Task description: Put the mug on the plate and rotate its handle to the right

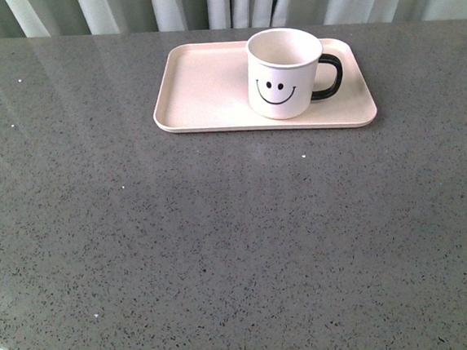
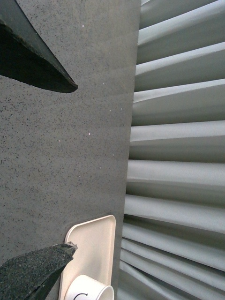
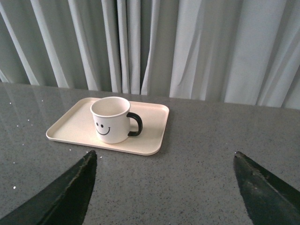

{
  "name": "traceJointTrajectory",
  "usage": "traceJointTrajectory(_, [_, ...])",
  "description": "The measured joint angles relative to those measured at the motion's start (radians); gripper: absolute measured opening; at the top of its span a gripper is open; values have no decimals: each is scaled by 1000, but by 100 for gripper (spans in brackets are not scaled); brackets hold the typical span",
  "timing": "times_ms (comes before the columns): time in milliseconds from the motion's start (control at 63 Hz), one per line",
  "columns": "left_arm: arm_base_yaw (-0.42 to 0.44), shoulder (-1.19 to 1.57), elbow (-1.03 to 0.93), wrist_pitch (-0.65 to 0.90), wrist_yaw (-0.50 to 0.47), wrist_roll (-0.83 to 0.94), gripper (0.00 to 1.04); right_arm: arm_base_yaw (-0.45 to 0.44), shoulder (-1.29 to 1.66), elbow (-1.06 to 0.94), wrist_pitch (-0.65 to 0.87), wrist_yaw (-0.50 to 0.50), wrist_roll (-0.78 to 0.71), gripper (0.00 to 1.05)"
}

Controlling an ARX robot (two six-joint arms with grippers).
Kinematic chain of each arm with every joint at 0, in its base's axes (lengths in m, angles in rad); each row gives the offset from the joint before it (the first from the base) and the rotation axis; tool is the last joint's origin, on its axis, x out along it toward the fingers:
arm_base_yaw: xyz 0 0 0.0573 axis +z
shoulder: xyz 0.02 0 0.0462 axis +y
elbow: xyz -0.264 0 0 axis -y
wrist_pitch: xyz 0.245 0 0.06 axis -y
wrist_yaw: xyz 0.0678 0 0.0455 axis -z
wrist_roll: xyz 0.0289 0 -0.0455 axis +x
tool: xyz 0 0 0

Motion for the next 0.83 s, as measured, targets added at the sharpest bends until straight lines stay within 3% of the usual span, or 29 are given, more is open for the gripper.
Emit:
traceJointTrajectory(79, [0, 0, 0, 0, 0, 0, 96, 0, 0, 0, 0, 0, 1, 97])
traceJointTrajectory(825, [0, 0, 0, 0, 0, 0, 96, 0, 0, 0, 0, 0, 0, 96])
